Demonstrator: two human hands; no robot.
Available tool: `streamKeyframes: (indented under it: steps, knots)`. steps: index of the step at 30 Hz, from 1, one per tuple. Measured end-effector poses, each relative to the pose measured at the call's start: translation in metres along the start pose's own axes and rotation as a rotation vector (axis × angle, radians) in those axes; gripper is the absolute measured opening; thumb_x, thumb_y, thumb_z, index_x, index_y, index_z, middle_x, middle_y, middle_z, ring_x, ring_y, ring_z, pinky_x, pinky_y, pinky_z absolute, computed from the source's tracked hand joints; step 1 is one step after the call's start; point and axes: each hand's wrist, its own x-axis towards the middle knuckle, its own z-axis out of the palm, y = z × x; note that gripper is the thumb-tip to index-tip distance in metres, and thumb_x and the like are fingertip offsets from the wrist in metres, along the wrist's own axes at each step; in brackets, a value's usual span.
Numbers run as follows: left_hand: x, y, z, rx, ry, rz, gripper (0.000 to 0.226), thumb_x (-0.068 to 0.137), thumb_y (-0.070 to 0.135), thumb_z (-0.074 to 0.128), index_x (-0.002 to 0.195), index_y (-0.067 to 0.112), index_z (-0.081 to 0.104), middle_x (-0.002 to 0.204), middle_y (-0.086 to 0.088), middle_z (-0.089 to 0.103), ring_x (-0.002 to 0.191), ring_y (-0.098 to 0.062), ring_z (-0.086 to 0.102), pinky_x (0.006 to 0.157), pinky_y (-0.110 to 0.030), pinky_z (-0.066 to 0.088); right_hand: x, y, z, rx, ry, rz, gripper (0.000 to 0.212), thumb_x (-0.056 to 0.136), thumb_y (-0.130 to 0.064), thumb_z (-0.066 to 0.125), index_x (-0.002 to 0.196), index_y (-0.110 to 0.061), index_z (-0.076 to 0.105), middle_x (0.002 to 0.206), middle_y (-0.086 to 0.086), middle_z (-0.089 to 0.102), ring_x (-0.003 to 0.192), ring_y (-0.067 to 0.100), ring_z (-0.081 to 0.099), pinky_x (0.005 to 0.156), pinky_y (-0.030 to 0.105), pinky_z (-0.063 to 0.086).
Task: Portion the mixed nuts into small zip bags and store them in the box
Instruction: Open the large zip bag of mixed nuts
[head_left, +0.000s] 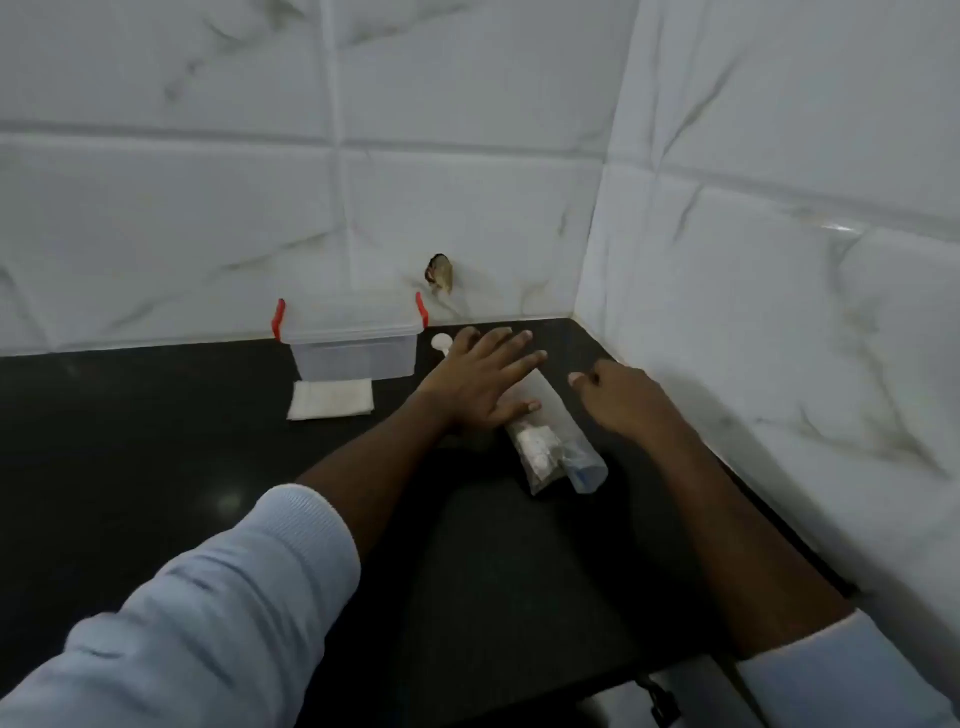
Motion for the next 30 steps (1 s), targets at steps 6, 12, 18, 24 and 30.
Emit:
streamKeyframes:
  steps: [6, 12, 18, 24, 30]
  knots:
    - [0.011, 0.01, 0.014, -0.086, 0.024, 0.091, 0.062, 0.104, 0.057, 0.016, 0.155, 0.028, 0.037, 0.161, -0.002, 0.039, 0.143, -0.022, 0.039, 0.109, -0.049, 0.029, 0.0, 0.011, 0.009, 0.527, -0.381, 0.185, 0.042, 0.101, -0.045, 0.056, 0.11, -0.005, 0.066, 0.092, 0.015, 0.074, 0.077, 0.029, 0.073, 0.062, 0.035, 0.061]
    - [0.012, 0.011, 0.009, -0.219, 0.018, 0.047, 0.061, 0.103, 0.052, 0.016, 0.141, 0.025, 0.055, 0.143, 0.001, 0.058, 0.127, -0.019, 0.054, 0.103, -0.045, 0.035, 0.012, 0.014, 0.024, 0.575, -0.468, 0.089, 0.006, 0.097, -0.018, 0.064, 0.096, -0.012, 0.066, 0.083, 0.008, 0.069, 0.068, 0.019, 0.067, 0.057, 0.029, 0.051]
    - [-0.016, -0.006, 0.001, -0.244, 0.219, 0.013, 0.05, 0.104, 0.048, 0.03, 0.1, 0.02, 0.071, 0.088, 0.002, 0.067, 0.085, -0.017, 0.052, 0.081, -0.041, 0.039, 0.028, 0.018, 0.02, 0.604, -0.606, -0.171, 0.026, 0.091, 0.009, 0.056, 0.102, -0.013, 0.064, 0.098, 0.008, 0.066, 0.083, 0.017, 0.062, 0.069, 0.029, 0.051]
    - [-0.067, -0.027, -0.016, -0.545, 0.385, -0.263, 0.055, 0.106, 0.042, 0.042, 0.067, 0.012, 0.066, 0.06, -0.001, 0.06, 0.06, -0.018, 0.055, 0.063, -0.044, 0.044, 0.046, -0.024, 0.025, 0.365, -0.683, -0.535, 0.033, 0.091, 0.006, 0.057, 0.104, -0.022, 0.068, 0.104, 0.001, 0.067, 0.093, 0.015, 0.061, 0.085, 0.035, 0.048]
    - [-0.108, -0.045, -0.032, -0.846, 0.3, -0.448, 0.055, 0.107, 0.047, 0.04, 0.084, 0.015, 0.078, 0.083, 0.005, 0.075, 0.079, -0.008, 0.07, 0.077, -0.041, 0.056, 0.048, -0.066, 0.051, 0.493, -0.581, -0.592, 0.031, 0.093, 0.004, 0.057, 0.099, -0.023, 0.072, 0.104, 0.0, 0.071, 0.098, 0.012, 0.065, 0.093, 0.036, 0.049]
